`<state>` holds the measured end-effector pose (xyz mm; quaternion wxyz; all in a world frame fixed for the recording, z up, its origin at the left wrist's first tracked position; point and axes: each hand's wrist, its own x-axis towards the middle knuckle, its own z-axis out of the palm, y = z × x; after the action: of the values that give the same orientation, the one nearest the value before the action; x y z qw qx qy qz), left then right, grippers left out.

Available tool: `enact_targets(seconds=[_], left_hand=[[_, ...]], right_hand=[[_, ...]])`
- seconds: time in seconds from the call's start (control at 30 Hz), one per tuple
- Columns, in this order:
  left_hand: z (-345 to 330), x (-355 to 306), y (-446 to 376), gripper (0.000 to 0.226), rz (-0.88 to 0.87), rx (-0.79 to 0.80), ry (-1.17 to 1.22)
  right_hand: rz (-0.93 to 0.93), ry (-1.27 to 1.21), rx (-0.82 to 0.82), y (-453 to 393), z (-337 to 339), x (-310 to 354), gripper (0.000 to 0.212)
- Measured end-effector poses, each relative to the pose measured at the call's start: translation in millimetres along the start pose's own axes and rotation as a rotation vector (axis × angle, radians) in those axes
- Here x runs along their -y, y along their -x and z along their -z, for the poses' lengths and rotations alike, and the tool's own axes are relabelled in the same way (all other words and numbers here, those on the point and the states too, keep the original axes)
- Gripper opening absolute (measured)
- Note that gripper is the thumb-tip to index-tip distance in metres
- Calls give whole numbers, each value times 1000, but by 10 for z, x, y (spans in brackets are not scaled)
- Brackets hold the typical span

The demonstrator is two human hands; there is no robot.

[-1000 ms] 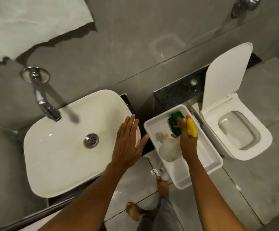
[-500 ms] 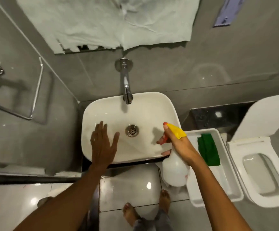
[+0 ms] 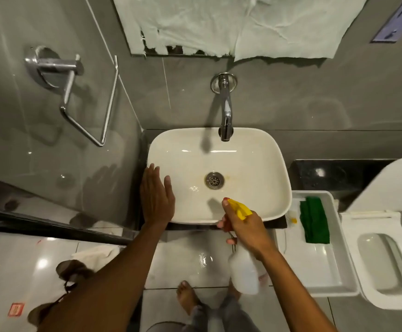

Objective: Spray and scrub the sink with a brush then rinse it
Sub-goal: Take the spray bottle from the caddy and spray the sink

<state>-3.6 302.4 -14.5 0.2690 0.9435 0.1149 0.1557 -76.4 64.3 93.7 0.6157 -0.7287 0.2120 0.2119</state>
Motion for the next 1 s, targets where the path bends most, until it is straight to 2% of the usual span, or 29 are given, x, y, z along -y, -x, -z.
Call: enact_targets(seconds=[0.1,0.3,0.37,0.53,0.7,0.87,1.0], left_hand=[[-15,15,2,48,-3,0,18],[-35,49,-2,48,-1,2,24],[-30,47,-2,49,5,13,30],[4,31,18,52,7,22,56],[2,19,29,53,7,23,60],[4,34,32,58,13,29,66],[5,31,35,59,8,28,53]], right_hand=[[6,77,-46,23,-16,13,38],[-22,48,-15,111,-36,24,43],[-3,87,-72,148,-18,15,42],[16,7,-243,211,126,-69,45],[40,-86,-391,339,311,-164,36],[44,-164,-450,394,410,-250,37],[68,-153,-484,426,387,-259,28]])
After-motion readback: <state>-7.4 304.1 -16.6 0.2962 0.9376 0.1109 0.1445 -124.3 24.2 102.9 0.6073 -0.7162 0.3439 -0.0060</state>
